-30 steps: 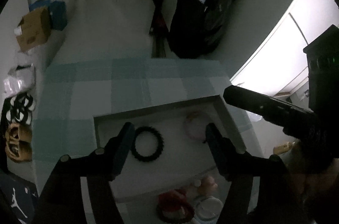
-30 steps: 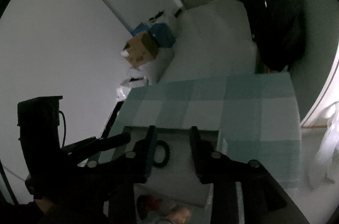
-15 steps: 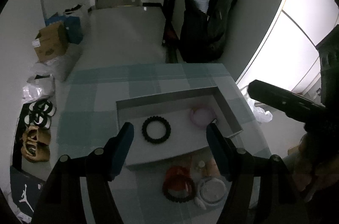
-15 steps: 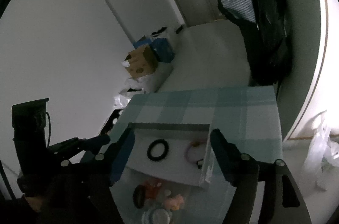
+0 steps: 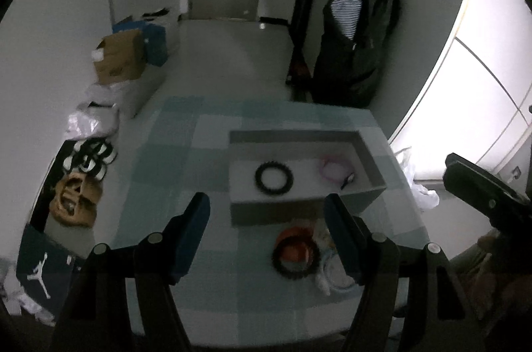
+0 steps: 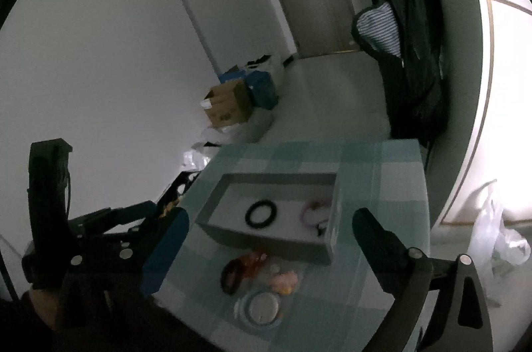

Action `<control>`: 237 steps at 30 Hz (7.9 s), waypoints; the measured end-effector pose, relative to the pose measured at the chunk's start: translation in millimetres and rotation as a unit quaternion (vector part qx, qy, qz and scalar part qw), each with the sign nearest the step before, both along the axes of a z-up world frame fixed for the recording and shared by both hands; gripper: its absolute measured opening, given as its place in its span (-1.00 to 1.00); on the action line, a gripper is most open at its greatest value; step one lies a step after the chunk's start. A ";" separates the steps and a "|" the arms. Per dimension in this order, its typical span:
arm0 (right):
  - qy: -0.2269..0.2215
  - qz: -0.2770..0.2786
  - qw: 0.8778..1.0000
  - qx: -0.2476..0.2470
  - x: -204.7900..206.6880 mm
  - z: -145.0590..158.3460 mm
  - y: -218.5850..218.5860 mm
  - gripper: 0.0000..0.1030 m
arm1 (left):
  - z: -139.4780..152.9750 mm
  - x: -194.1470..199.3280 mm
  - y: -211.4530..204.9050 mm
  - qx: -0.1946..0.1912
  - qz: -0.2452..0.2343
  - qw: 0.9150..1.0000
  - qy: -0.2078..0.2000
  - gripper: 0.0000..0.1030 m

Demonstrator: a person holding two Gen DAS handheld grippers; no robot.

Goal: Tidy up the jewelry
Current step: 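Grasp the light blue ring with the right tool, then grasp the second black beaded bracelet with the left tool while the right tool holds the blue ring, then lift the bracelet with the left tool while the right tool carries the blue ring toward the box, then lower the bracelet into the box with the left tool while the right tool releases the blue ring inside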

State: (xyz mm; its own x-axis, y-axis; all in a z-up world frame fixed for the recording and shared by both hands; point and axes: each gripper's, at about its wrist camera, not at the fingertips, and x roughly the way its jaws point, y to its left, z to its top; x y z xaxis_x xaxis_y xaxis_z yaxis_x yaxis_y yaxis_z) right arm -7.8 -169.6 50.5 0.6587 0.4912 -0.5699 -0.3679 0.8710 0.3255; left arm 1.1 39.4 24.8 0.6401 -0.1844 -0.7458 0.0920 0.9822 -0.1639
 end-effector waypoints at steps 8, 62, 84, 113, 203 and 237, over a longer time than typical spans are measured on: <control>0.022 0.013 1.000 -0.010 -22.7 -15.6 7.2 0.99 | -16.3 -21.4 10.0 -0.011 0.011 0.999 0.033 0.30; 0.106 0.064 0.989 -0.083 -19.7 -73.7 42.6 0.14 | -56.8 -5.0 32.0 -0.075 0.017 0.990 0.121 0.38; 0.077 -0.005 0.997 0.016 -8.6 -40.6 -12.5 0.14 | -87.2 24.2 4.1 -0.107 -0.034 0.980 0.165 0.38; 0.080 0.003 0.996 0.034 -6.6 -40.8 -6.8 0.14 | -65.8 10.8 48.2 -0.197 -0.017 0.970 0.138 -0.47; 0.058 0.024 0.996 0.058 -0.7 -25.1 14.2 0.14 | -84.5 40.5 -10.6 0.088 -0.043 0.983 0.155 -0.89; 0.070 0.000 0.996 0.048 65.8 -14.8 34.3 0.14 | 3.3 57.1 -11.1 -0.026 -0.074 0.997 0.019 -0.90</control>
